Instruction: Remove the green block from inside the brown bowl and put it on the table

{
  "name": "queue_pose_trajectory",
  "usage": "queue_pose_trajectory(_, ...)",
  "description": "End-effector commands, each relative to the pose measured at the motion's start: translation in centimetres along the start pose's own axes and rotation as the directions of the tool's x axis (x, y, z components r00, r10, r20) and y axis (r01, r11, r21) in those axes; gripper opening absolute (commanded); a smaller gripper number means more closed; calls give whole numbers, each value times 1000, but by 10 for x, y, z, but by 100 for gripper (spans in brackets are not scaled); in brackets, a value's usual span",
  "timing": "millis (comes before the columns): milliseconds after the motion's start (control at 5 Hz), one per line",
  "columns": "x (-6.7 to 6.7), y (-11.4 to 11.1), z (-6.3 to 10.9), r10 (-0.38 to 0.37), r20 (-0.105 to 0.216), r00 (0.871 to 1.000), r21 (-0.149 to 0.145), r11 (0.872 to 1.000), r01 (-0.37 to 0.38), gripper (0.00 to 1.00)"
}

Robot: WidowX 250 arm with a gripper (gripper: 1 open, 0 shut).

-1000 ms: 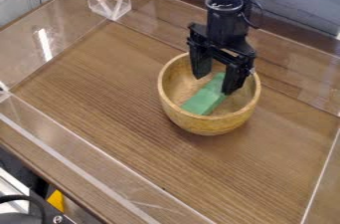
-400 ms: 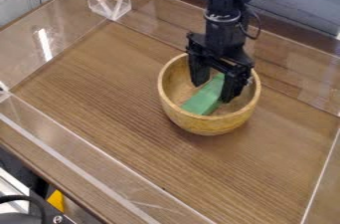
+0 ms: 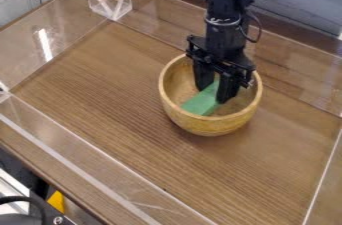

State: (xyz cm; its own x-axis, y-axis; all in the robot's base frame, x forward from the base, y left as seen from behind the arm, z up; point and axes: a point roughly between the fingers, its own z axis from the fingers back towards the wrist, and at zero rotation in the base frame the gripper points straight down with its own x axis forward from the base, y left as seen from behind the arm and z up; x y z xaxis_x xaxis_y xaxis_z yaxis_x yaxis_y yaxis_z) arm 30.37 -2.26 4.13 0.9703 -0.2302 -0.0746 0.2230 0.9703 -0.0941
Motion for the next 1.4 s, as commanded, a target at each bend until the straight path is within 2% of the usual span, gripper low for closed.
queue_pose_trajectory(0, -2, 0, 30, 11, 68, 998, 5, 1000, -11, 0)
queue_pose_trajectory(200, -7, 1, 48, 29, 84, 996, 0, 1000, -29, 0)
queue_pose_trajectory(400, -19, 11, 88, 79, 125, 989, -3, 997, -79, 0)
queue_pose_trajectory(600, -52, 43, 126, 130, 156, 979, -7, 991, -130, 0)
queue_pose_trajectory(800, -88, 70, 102, 145, 131, 981, 1, 989, -147, 0)
queue_pose_trajectory(1000, -104, 81, 75, 130, 118, 985, 20, 991, -133, 0)
queue_pose_trajectory(1200, -105, 78, 52, 112, 121, 986, 27, 993, -116, 0)
